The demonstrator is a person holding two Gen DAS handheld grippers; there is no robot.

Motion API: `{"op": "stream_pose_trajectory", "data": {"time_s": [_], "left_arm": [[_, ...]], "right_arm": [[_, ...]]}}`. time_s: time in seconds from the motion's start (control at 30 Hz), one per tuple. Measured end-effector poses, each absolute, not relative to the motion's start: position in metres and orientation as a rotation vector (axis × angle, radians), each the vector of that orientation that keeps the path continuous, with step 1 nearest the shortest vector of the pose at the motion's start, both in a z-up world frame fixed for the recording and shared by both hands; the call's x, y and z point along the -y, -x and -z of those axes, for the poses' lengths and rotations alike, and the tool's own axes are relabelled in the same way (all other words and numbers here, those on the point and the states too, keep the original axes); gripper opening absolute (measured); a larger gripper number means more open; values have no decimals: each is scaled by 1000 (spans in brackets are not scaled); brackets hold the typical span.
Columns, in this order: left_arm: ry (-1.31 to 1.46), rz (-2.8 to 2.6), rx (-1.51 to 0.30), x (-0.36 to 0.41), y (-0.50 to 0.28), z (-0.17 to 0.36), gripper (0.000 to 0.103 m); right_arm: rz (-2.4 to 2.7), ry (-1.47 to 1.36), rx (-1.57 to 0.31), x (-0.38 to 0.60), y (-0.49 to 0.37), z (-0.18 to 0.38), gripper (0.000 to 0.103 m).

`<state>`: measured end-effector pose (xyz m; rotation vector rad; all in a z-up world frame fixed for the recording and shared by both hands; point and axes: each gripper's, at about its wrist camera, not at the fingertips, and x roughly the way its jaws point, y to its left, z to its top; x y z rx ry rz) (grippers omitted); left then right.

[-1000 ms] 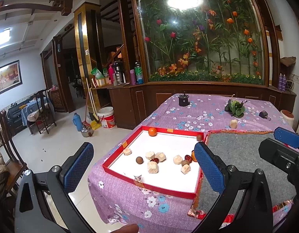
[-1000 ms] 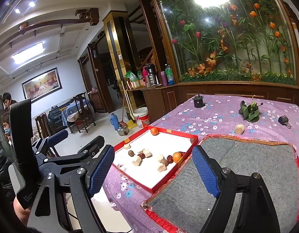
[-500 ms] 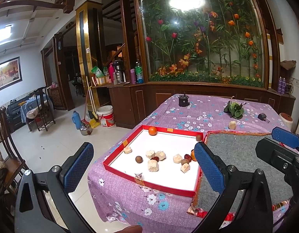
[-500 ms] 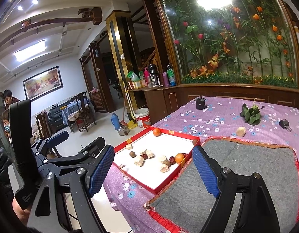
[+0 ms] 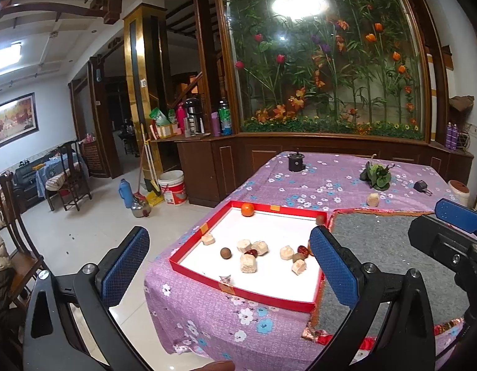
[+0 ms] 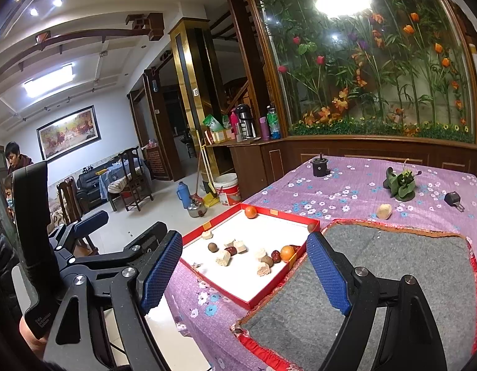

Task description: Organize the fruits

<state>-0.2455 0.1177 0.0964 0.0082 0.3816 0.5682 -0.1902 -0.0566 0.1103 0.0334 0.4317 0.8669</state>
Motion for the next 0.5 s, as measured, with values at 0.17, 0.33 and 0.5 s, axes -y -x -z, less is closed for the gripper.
{"op": "stream_pose_trajectory", "data": {"time_s": [0.17,0.33,0.5], "left_arm": [[7,-583,-374,-120,248,-97,103],[20,-581,-380,-123,249,-96,103],[29,-577,-375,-124,249,-95,103]], "right_arm": [[-869,-33,-434,56,191,-111,84],[-871,-28,-440,54,192,-110,84],[-872,-23,-445,52,190,-109,84]]}}
